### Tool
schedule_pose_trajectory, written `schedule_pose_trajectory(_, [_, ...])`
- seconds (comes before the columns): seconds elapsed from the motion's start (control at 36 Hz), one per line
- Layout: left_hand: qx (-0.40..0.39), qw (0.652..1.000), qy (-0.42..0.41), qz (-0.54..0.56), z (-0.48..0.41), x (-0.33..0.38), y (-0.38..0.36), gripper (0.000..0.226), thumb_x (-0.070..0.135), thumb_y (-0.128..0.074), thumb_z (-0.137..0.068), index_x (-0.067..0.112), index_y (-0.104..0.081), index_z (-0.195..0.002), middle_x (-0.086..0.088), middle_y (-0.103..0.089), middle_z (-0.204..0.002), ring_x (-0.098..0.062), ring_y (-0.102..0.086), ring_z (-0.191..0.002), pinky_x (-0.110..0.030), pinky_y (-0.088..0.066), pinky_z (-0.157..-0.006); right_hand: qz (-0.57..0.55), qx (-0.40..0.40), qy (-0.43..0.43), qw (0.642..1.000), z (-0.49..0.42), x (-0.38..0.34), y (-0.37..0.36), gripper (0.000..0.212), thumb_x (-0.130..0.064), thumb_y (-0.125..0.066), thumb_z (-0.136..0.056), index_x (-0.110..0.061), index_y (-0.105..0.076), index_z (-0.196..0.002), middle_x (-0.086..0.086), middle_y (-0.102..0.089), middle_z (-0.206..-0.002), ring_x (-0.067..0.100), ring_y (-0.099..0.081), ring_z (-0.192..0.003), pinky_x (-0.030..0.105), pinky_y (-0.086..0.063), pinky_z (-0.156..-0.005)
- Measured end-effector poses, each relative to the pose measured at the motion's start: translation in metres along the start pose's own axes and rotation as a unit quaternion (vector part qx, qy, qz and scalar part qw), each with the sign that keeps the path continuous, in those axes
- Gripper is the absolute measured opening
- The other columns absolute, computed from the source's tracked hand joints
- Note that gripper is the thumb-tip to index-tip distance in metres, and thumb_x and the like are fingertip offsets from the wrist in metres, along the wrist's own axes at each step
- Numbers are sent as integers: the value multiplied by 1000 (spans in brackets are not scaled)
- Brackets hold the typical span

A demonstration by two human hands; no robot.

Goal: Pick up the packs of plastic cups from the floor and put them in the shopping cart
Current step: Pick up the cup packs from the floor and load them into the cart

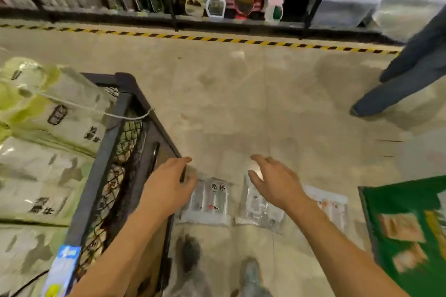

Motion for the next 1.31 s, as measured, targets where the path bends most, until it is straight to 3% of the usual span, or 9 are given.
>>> schedule_pose_trajectory(0.14, [-49,996,61,38,-38,-64,-119,41,35,-51,-94,20,-53,-133,-2,-58,-126,-23,-57,-116,-37,-48,-95,-46,-59,-34,997,-38,27,-126,48,-47,-35,-102,-33,-30,-148,4,-59,-122,25,-59,-107,37,-49,-78])
schedule_pose_trajectory(0.25, [-126,980,95,120,-62,-121,-240,63,40,-46,-86,18,-42,-146,1,-52,-137,-16,-50,-125,-31,-40,-105,-95,-91,-50,990,-66,53,-239,51,-45,-36,-102,-31,-28,-151,6,-56,-127,27,-57,-112,39,-51,-80])
schedule_pose_trajectory(0.36, [-114,981,114,105,-85,-194,-353,59,46,-46,-87,24,-46,-142,-2,-57,-126,-20,-61,-104,-42,-54,-87,-147,-119,-54,980,-93,80,-358,54,-47,-36,-103,-32,-24,-153,7,-53,-132,26,-55,-117,40,-50,-87])
schedule_pose_trajectory(0.47, [-123,981,150,26,-106,-252,-428,60,48,-38,-87,31,-37,-145,0,-52,-136,-22,-52,-120,-46,-48,-97,-189,-134,-69,970,-118,107,-470,57,-48,-38,-101,-36,-20,-154,10,-54,-127,29,-56,-113,45,-50,-91])
schedule_pose_trajectory(0.56, [-126,974,181,59,-120,-285,-474,49,46,-39,-92,40,-36,-141,-1,-51,-134,-18,-54,-112,-48,-50,-92,-207,-141,-77,965,-134,124,-545,60,-48,-41,-101,-39,-17,-155,14,-51,-130,32,-55,-115,44,-48,-95])
schedule_pose_trajectory(0.78, [-161,950,242,112,-135,-363,-582,61,61,-39,-95,66,-1,-142,6,1,-164,-30,-8,-149,-61,-13,-116,-225,-135,-78,962,-156,138,-668,75,-46,-48,-99,-40,1,-156,17,-20,-161,37,-22,-146,42,-24,-116])
schedule_pose_trajectory(0.97, [-104,944,234,209,-125,-355,-568,57,37,-46,-101,66,-18,-142,9,-25,-151,-19,-30,-138,-45,-31,-108,-312,-118,-108,936,-151,140,-659,71,-57,-47,-95,-49,-7,-154,16,-45,-133,33,-55,-106,51,-45,-100])
schedule_pose_trajectory(1.17, [-109,963,160,189,-110,-267,-462,52,52,-35,-100,65,-9,-143,5,-25,-142,-23,-41,-122,-50,-41,-99,-331,-61,-100,936,-119,139,-508,66,-51,-52,-96,-63,-11,-146,4,-29,-150,22,-32,-140,52,-35,-112])
schedule_pose_trajectory(1.31, [-72,969,88,219,-109,-156,-340,51,56,-39,-96,65,-18,-142,-1,-36,-119,-4,-41,-102,-47,-44,-97,-325,-9,-115,939,-78,150,-332,66,-46,-55,-96,-66,-13,-144,-2,-29,-152,16,-25,-144,51,-37,-112])
Point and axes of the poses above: each hand's wrist, its own z-axis away from the middle knuckle, its own y-axis out of the back of the hand, x = y × z, the point moved 5 cm from there along -z, towards the middle knuckle
